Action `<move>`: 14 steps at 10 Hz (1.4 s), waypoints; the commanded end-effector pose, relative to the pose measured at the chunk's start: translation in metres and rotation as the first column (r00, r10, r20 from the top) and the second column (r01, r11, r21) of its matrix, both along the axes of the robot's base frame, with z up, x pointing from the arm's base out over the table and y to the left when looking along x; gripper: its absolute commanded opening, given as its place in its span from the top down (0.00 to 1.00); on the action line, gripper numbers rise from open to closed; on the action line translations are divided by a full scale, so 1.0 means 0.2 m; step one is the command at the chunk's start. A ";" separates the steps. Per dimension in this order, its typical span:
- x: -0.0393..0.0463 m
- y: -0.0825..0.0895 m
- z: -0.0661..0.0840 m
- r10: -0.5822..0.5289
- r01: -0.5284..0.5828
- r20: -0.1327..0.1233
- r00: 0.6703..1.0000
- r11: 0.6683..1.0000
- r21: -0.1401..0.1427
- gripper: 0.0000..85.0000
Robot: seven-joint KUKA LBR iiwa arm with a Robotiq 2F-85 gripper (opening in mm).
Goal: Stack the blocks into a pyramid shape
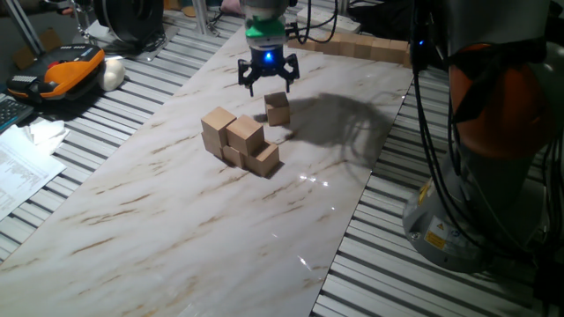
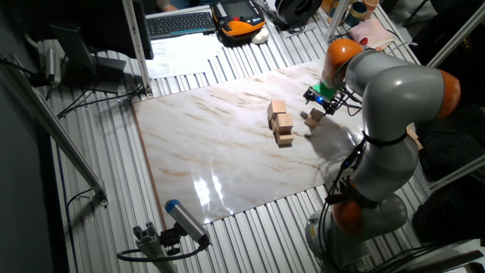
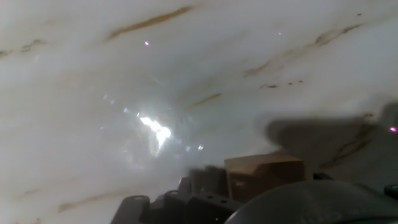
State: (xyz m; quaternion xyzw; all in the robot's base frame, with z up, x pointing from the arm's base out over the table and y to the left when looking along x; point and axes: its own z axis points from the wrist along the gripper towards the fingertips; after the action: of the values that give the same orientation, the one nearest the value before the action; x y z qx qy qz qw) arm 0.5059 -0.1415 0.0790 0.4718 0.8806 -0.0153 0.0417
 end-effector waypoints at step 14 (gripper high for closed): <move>-0.050 0.00 -0.07 0.244 -0.248 0.045 0.969 0.963 0.103 1.00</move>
State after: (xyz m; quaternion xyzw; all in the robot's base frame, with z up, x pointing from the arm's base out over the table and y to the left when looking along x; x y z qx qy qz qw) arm 0.4960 -0.1419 0.0652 0.3780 0.9242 0.0445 0.0317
